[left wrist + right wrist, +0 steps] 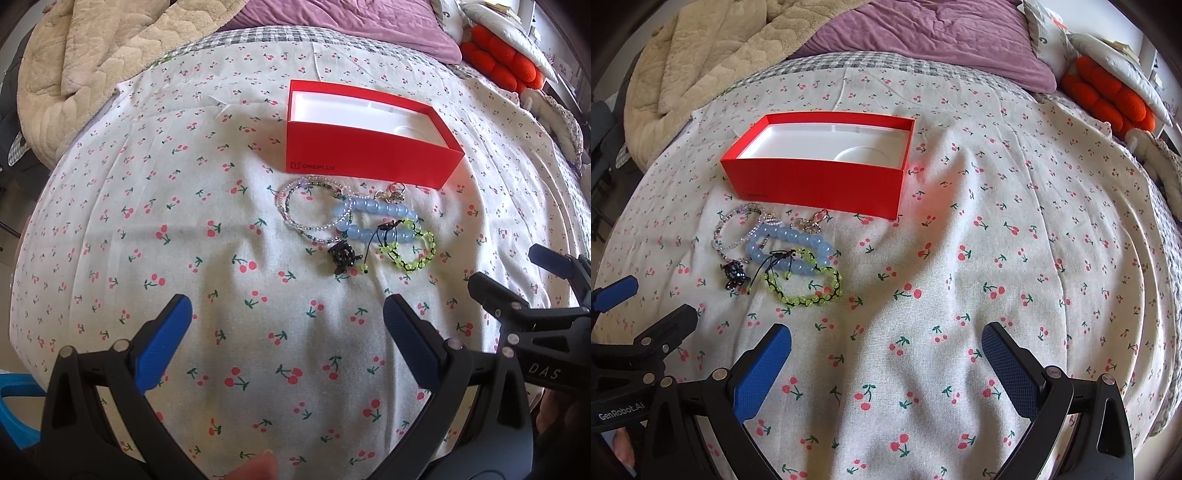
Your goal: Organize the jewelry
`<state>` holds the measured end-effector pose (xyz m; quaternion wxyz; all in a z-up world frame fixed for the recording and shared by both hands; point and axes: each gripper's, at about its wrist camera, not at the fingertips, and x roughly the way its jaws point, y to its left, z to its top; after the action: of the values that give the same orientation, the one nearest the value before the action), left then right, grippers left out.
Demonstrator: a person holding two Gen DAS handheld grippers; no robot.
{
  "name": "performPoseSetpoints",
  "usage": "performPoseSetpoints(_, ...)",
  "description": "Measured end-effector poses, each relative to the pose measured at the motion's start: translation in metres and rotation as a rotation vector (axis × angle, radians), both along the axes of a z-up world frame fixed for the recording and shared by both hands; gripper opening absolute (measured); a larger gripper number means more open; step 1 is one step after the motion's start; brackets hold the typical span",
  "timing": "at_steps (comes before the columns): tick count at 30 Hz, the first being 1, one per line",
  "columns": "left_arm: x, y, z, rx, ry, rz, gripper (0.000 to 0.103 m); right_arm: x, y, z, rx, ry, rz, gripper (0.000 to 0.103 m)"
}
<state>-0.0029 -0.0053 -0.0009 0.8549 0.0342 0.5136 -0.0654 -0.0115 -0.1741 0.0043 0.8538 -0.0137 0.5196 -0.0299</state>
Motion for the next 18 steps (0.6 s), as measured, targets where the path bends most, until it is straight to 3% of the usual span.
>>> performPoseSetpoints(4, -0.0002, -0.0001, 0.0004, -0.003, 0.0, -0.001, 0.103, -0.0008, -0.0011, 0.0022, 0.01, -0.03, -0.002, 0.103)
performPoseSetpoints(14, -0.0002, -0.0001, 0.0046, -0.003, -0.012, -0.007, 0.103, -0.001, -0.0033, 0.0046, 0.007, 0.008, -0.001, 0.103)
performPoseSetpoints(18, 0.0031, 0.0038, 0.0024, -0.04, 0.0, -0.028, 0.103, -0.0001, -0.0043, 0.0064, -0.007, 0.003, 0.005, 0.103)
